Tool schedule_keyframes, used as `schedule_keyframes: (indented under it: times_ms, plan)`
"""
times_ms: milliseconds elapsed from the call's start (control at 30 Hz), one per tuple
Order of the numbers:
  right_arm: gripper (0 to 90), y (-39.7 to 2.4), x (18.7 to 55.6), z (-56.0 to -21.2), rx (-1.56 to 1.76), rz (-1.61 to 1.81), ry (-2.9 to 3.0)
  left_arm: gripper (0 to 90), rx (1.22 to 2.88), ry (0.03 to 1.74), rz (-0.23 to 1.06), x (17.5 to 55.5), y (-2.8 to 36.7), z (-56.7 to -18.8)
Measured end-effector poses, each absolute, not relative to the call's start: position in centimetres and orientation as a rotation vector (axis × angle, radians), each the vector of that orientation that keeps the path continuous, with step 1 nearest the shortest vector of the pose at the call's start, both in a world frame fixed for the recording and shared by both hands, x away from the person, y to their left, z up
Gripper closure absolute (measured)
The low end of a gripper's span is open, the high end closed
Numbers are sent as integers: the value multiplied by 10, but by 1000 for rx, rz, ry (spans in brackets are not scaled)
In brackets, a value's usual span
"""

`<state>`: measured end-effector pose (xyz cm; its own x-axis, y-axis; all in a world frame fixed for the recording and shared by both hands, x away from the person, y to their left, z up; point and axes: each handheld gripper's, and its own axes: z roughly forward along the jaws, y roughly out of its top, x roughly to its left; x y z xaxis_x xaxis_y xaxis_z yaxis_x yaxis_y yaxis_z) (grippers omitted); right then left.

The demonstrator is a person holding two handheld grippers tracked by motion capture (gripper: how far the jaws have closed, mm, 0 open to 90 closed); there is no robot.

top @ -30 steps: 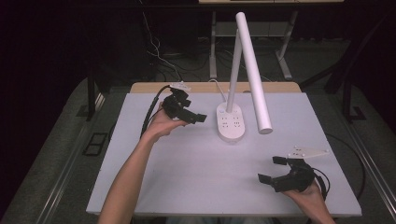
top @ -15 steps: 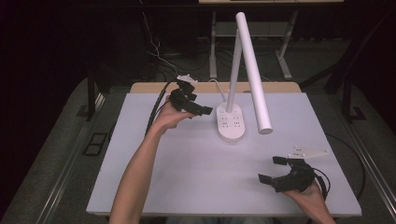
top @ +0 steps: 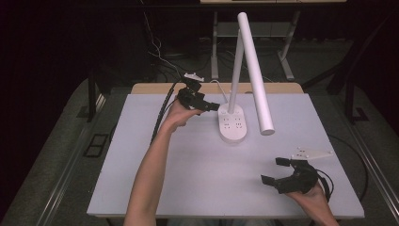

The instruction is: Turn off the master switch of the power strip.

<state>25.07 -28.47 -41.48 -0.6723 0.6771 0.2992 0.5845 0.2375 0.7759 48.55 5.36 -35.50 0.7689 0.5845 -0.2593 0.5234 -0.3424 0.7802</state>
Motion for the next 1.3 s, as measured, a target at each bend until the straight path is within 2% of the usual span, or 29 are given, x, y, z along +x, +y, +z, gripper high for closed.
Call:
schedule_keyframes:
  times_ms: [33, 300, 367, 500, 667, 700, 733, 767, 800, 1167, 1300]
  plan:
    - [1, -285, 251, -415, 1223, 1429, 2392, 106, 2048, 810, 83, 488, 56, -356]
    - [1, -285, 251, -415, 1217, 1425, 2397, 182, 2002, 871, 97, 496, 54, -369]
    - [1, -285, 251, -415, 1220, 1428, 2394, 194, 1941, 913, 94, 496, 49, -372]
    - [1, -286, 251, -415, 1217, 1430, 2391, 251, 1964, 894, 103, 498, 50, -373]
    - [1, -286, 252, -415, 1217, 1431, 2392, 358, 1919, 922, 105, 499, 43, -378]
    - [1, -286, 251, -415, 1216, 1433, 2391, 427, 1917, 927, 100, 499, 42, -379]
    - [1, -286, 251, -415, 1216, 1433, 2391, 427, 1910, 931, 98, 498, 40, -380]
    - [1, -286, 251, -415, 1216, 1435, 2388, 492, 1907, 923, 98, 498, 39, -382]
    - [1, -286, 251, -415, 1217, 1437, 2388, 517, 1903, 925, 93, 499, 37, -384]
    - [1, -287, 251, -415, 1216, 1442, 2390, 744, 1897, 934, 90, 505, 26, -399]
    - [1, -287, 251, -415, 1215, 1447, 2388, 796, 1887, 959, 85, 507, 24, -403]
